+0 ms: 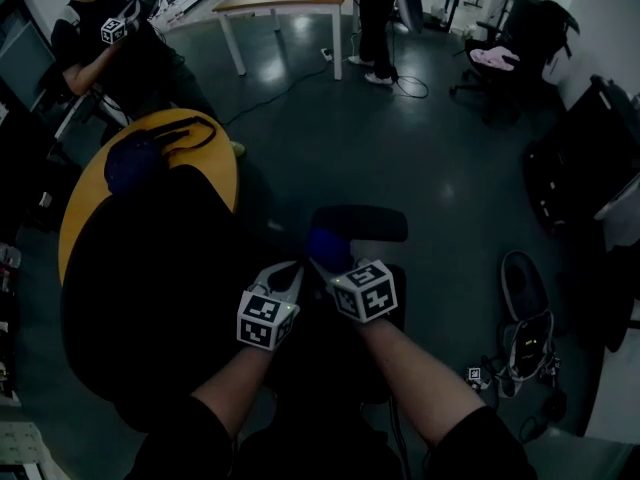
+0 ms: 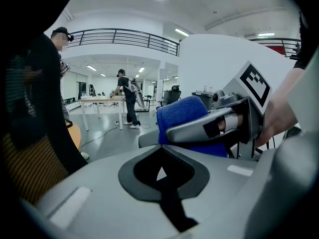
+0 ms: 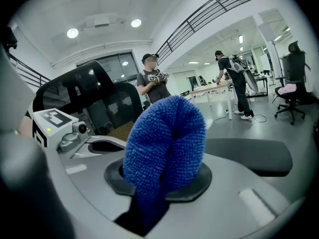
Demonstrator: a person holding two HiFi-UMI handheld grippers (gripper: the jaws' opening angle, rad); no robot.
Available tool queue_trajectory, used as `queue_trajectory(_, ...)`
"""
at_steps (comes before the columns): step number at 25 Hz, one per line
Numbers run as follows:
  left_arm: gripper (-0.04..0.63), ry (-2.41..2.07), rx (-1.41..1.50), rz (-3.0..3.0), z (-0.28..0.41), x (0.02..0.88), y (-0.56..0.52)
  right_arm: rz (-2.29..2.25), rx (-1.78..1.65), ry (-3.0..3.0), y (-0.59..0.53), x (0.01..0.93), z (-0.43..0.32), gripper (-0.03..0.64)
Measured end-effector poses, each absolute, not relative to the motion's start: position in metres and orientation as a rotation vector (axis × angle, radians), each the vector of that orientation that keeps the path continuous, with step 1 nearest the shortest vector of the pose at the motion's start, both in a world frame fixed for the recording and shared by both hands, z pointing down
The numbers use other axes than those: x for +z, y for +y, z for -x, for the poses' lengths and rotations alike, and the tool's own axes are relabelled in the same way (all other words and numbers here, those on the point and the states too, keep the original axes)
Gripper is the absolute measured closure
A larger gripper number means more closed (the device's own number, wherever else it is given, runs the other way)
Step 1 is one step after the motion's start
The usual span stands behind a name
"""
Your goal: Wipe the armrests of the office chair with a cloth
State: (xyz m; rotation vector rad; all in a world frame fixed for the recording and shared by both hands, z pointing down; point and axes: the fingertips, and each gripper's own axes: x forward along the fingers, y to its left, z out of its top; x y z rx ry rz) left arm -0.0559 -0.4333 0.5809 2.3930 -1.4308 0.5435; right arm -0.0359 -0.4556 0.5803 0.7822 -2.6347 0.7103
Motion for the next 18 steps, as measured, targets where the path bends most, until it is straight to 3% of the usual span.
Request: queue_trajectory(18,0.575,-1.332,0.407,-2.448,0.004,0.510,-0.297,-0.715,0.793,-2.752,-0.304,0.530,-0.013,0.511)
